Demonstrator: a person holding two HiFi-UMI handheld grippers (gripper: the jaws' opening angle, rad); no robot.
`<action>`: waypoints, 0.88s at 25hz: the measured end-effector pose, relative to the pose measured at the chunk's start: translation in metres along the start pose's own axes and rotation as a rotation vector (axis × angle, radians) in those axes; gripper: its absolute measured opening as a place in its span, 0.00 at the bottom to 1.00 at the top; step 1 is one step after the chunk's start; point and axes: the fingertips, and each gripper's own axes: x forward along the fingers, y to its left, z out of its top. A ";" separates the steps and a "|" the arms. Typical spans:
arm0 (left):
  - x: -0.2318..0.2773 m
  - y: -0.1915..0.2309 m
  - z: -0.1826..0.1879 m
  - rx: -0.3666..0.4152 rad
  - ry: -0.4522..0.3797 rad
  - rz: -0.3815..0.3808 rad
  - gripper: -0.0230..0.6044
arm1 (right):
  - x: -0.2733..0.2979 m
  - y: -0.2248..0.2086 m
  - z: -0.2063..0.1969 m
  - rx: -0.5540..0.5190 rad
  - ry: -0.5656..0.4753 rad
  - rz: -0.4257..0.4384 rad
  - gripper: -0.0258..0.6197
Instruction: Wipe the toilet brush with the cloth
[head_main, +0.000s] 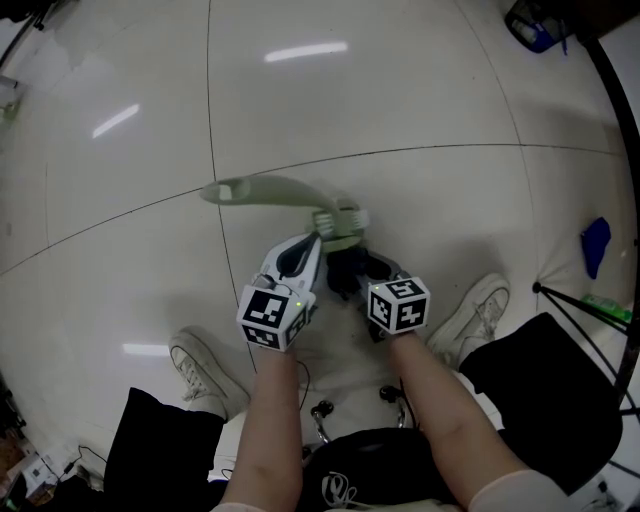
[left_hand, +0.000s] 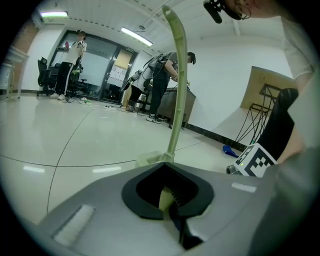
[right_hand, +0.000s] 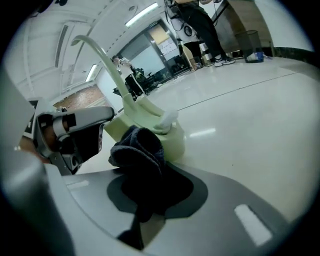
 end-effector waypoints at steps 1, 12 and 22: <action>0.000 0.000 0.000 0.002 0.002 -0.003 0.05 | -0.002 -0.006 0.000 0.017 0.000 -0.017 0.15; 0.001 0.000 -0.003 -0.018 0.028 0.005 0.05 | -0.049 -0.078 0.041 0.175 -0.064 -0.198 0.15; 0.004 -0.015 0.000 0.037 0.016 -0.027 0.05 | 0.016 -0.058 0.089 0.193 0.182 0.153 0.15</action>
